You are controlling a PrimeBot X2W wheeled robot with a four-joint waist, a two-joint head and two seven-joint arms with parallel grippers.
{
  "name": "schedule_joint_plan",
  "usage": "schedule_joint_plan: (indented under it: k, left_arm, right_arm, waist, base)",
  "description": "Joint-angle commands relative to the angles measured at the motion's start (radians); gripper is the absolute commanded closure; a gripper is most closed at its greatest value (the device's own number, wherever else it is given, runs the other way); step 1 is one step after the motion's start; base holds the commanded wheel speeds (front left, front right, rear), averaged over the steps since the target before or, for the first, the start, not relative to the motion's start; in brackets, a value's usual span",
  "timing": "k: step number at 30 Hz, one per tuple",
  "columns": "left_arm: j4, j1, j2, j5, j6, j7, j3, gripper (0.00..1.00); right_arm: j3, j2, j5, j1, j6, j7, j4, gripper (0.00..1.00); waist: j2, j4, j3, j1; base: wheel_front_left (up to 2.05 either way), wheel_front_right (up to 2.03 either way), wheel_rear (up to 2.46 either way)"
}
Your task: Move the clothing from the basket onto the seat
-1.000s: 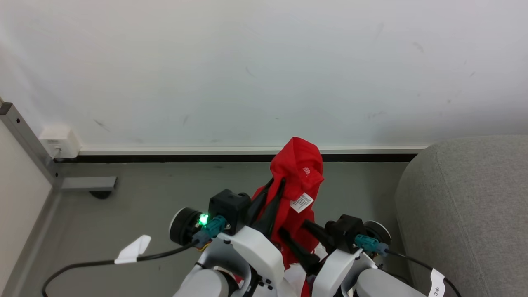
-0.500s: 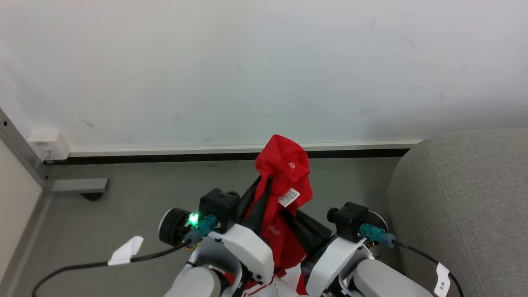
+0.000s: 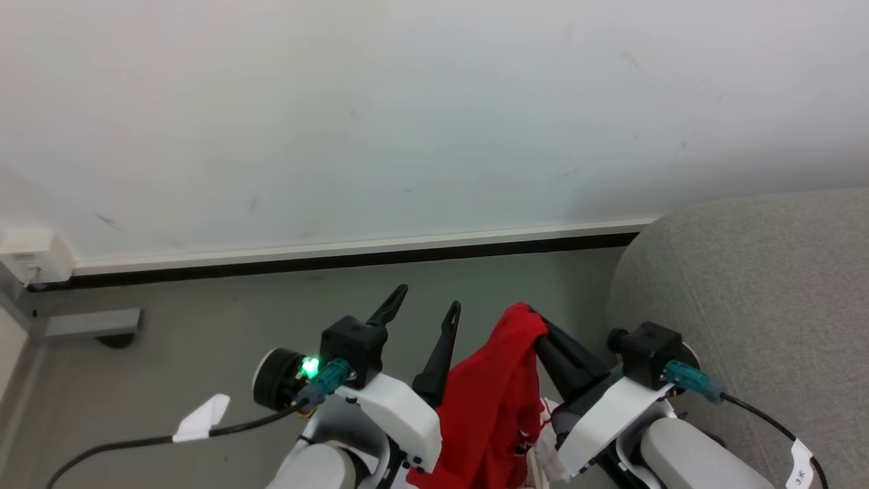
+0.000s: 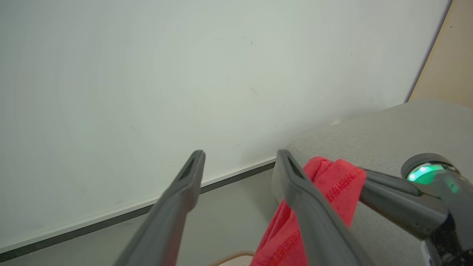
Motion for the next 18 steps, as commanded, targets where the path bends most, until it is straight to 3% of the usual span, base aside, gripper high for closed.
schedule_joint_plan:
  k: [1,18]
  left_arm:
    - [0.004,0.011,0.006,0.006,0.004,-0.006,0.002,0.0]
    - [-0.003,0.028,0.009,-0.007,0.003,-0.021,-0.022,0.0]
  right_arm:
    - [-0.017,-0.015,-0.009,0.014,-0.002,0.0,-0.013,1.0]
    - [-0.222,-0.157,-0.034,0.014,-0.002,0.0,-0.173,1.0]
  waist:
    - [-0.0001,-0.02,0.002,-0.0001]
    - [-0.0001,-0.221,0.024,-0.0001]
  base:
    - [0.0,0.0,0.0]
    - [0.0,0.0,0.0]
